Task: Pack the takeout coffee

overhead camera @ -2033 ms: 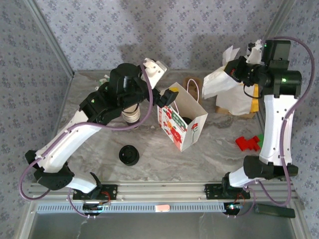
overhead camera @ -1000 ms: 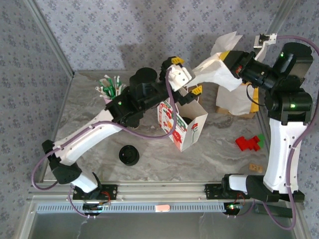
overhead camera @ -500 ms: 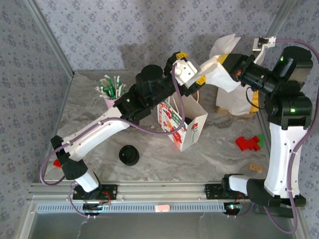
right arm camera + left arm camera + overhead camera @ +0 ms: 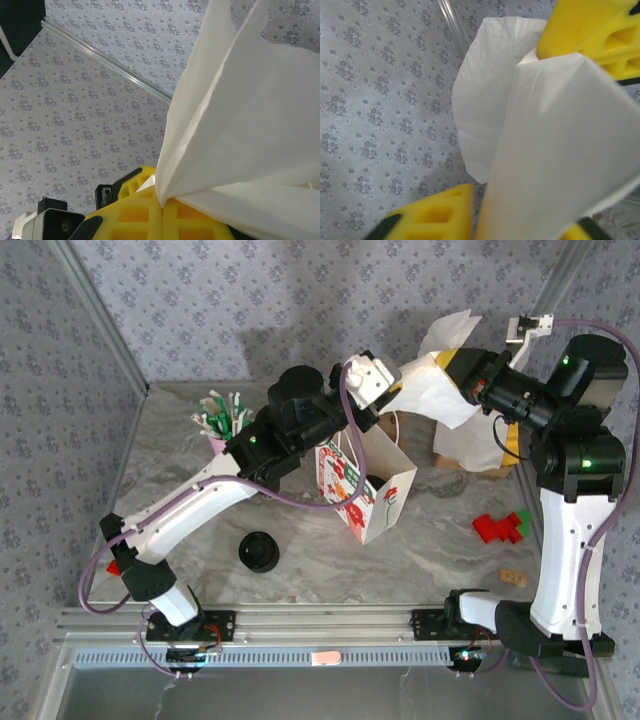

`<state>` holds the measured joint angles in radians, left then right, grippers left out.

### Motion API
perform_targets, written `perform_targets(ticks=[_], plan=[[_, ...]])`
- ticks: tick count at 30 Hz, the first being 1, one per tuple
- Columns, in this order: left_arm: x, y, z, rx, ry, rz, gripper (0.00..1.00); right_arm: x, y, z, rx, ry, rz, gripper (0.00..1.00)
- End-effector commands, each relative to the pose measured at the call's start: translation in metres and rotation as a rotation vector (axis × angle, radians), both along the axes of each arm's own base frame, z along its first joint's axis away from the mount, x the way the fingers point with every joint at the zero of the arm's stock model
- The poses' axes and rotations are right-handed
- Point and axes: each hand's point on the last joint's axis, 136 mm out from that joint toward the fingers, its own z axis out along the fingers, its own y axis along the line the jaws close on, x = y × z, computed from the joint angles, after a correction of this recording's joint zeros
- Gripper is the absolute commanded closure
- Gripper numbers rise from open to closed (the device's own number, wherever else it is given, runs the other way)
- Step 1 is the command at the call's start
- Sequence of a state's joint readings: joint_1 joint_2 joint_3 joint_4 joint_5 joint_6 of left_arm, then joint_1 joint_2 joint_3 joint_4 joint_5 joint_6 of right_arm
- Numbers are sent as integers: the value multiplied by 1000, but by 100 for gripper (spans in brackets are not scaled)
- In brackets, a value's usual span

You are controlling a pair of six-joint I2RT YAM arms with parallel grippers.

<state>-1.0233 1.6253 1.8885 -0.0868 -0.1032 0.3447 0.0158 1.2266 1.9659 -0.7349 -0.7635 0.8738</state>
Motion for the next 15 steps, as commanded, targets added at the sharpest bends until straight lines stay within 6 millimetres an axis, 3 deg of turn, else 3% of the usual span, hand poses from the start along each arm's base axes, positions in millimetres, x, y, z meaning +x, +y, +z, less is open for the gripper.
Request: perform_targets(ticks=[1, 3, 5, 6, 11, 15], plan=[[-6, 8, 24, -57, -13, 0, 90, -11, 4, 10, 12, -36, 25, 100], [-7, 12, 28, -68, -6, 9, 100, -11, 4, 10, 15, -34, 25, 100], [-5, 16, 26, -66, 22, 27, 100, -11, 4, 11, 17, -36, 26, 100], [-7, 23, 38, -85, 23, 36, 100, -12, 3, 12, 17, -37, 27, 91], [-14, 46, 40, -12, 86, 72, 100, -21, -6, 23, -64, -144, -2, 57], [-15, 73, 37, 39, 118, 151, 100, -39, -11, 27, -259, -355, -40, 39]])
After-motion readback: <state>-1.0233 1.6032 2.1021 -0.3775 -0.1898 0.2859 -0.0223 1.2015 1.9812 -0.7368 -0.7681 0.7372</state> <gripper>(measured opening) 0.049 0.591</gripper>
